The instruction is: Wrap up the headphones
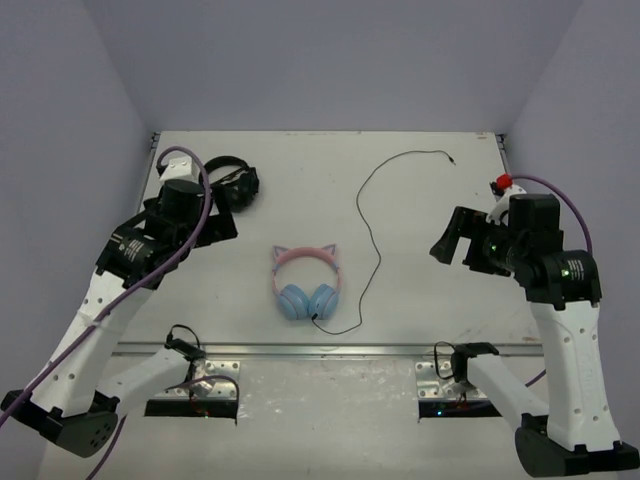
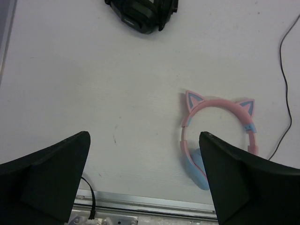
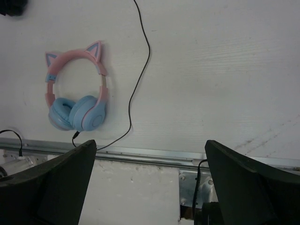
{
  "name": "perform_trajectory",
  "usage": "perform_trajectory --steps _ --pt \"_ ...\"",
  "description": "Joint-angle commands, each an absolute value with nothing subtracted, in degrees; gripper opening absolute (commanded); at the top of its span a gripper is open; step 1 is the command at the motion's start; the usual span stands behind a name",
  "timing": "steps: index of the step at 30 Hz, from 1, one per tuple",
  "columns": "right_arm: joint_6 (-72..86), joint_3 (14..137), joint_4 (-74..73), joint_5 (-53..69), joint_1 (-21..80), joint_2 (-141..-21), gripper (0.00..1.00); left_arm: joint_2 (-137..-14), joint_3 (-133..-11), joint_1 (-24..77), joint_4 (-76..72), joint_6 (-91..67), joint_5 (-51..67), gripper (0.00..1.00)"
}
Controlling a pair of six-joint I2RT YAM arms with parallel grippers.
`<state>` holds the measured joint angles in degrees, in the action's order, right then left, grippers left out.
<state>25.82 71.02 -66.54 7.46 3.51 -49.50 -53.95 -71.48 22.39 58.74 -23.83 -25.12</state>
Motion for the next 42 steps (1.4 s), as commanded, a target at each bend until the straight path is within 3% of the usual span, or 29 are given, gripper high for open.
perform_trajectory --steps 1,9,14,18,27,35,38,42 --pt "27.51 72.07 -64.69 7.9 3.52 -48.52 0.99 -53.43 -70.32 23.29 53.19 -21.98 -17.33 1.0" --pt "34.97 61.01 -50.82 20.56 3.52 -39.91 0.99 -69.85 -65.12 26.0 38.77 -6.43 4.03 1.0" --pt "36.12 59.59 -52.82 22.67 3.52 -41.57 0.99 -87.43 -68.38 38.64 29.45 7.43 -1.3 1.0" --pt "36.65 56.96 -52.12 25.48 3.51 -39.38 0.99 -97.45 -71.18 39.64 25.67 10.45 2.46 1.0" --pt "32.96 54.41 -58.44 25.31 3.43 -33.58 0.99 -106.34 -72.68 39.37 25.22 11.25 -2.46 0.94" --pt "32.26 53.61 -59.33 25.93 3.52 -32.34 0.99 -106.95 -71.98 38.15 23.29 13.01 -3.7 0.92" --pt "32.17 53.79 -59.33 26.45 3.69 -32.69 0.99 -112.04 -73.99 37.18 25.04 11.87 -0.88 0.85" --pt "32.26 53.79 -58.8 26.46 4.04 -33.22 0.99 -114.52 -74.71 37.0 25.93 10.82 2.1 0.66"
